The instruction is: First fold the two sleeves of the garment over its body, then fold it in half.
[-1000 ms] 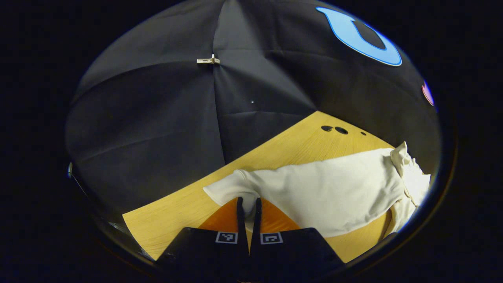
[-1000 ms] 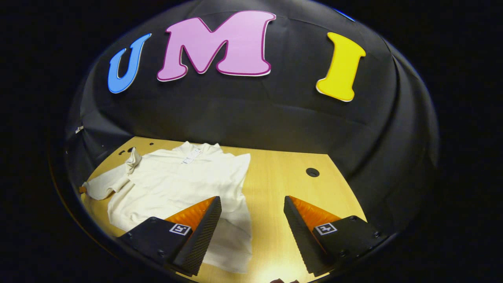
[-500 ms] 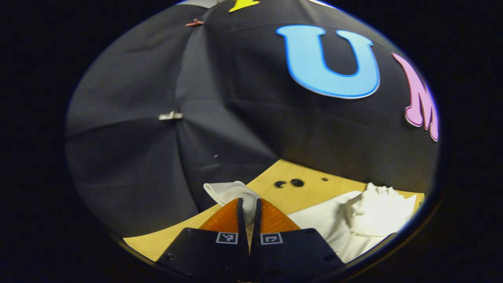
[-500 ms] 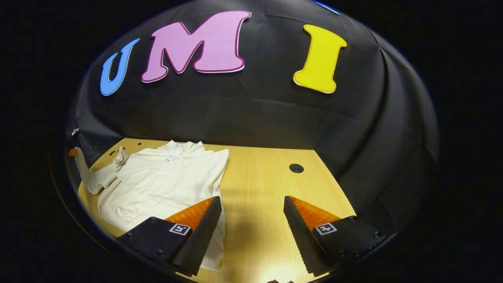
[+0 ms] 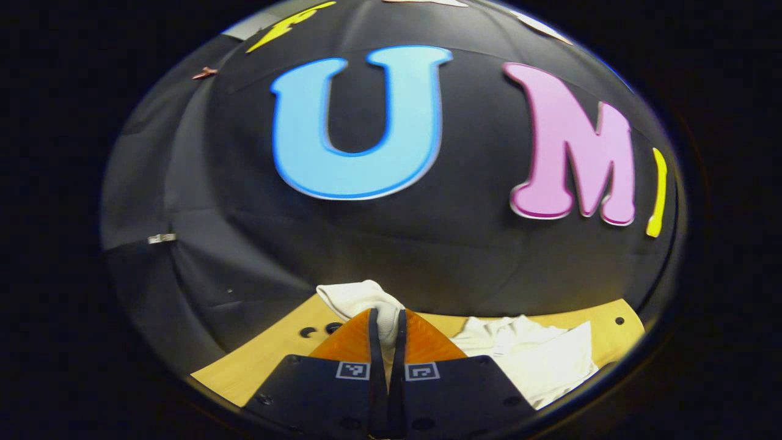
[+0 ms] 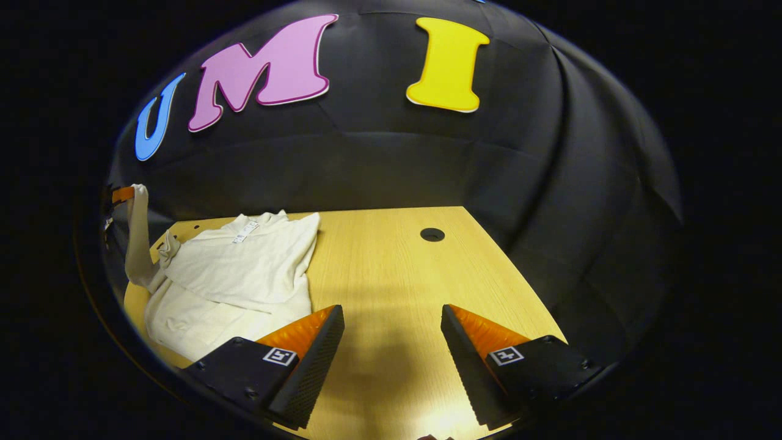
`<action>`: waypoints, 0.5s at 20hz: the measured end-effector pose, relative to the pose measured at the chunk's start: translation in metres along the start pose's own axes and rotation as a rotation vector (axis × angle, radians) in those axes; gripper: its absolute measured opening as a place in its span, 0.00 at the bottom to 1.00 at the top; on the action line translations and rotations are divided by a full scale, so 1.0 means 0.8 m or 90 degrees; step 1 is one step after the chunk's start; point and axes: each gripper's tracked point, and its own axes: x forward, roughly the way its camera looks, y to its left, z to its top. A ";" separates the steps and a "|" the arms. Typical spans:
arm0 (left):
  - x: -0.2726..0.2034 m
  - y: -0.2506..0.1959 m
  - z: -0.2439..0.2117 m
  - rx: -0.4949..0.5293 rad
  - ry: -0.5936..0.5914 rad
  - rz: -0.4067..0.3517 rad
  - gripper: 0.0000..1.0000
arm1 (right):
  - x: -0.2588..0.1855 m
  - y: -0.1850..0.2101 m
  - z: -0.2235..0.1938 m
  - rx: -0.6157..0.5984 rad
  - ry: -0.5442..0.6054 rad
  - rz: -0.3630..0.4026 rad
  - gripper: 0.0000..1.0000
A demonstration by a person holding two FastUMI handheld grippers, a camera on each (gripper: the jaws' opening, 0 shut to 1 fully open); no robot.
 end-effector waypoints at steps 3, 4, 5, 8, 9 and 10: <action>0.011 -0.086 0.000 0.016 -0.003 -0.066 0.06 | 0.003 -0.031 -0.030 0.012 0.027 -0.030 0.98; 0.014 -0.117 -0.004 0.021 0.001 -0.094 0.06 | 0.002 -0.038 -0.041 0.022 0.038 -0.037 0.98; 0.015 -0.146 -0.010 0.030 0.005 -0.123 0.06 | 0.002 -0.041 -0.046 0.036 0.040 -0.039 0.98; 0.015 -0.237 -0.034 0.056 0.022 -0.199 0.06 | -0.001 -0.053 -0.055 0.052 0.037 -0.047 0.98; 0.014 -0.269 -0.043 0.059 0.028 -0.224 0.06 | -0.002 -0.057 -0.057 0.049 0.035 -0.050 0.98; 0.012 -0.296 -0.052 0.064 0.031 -0.245 0.06 | -0.004 -0.062 -0.059 0.047 0.032 -0.051 0.98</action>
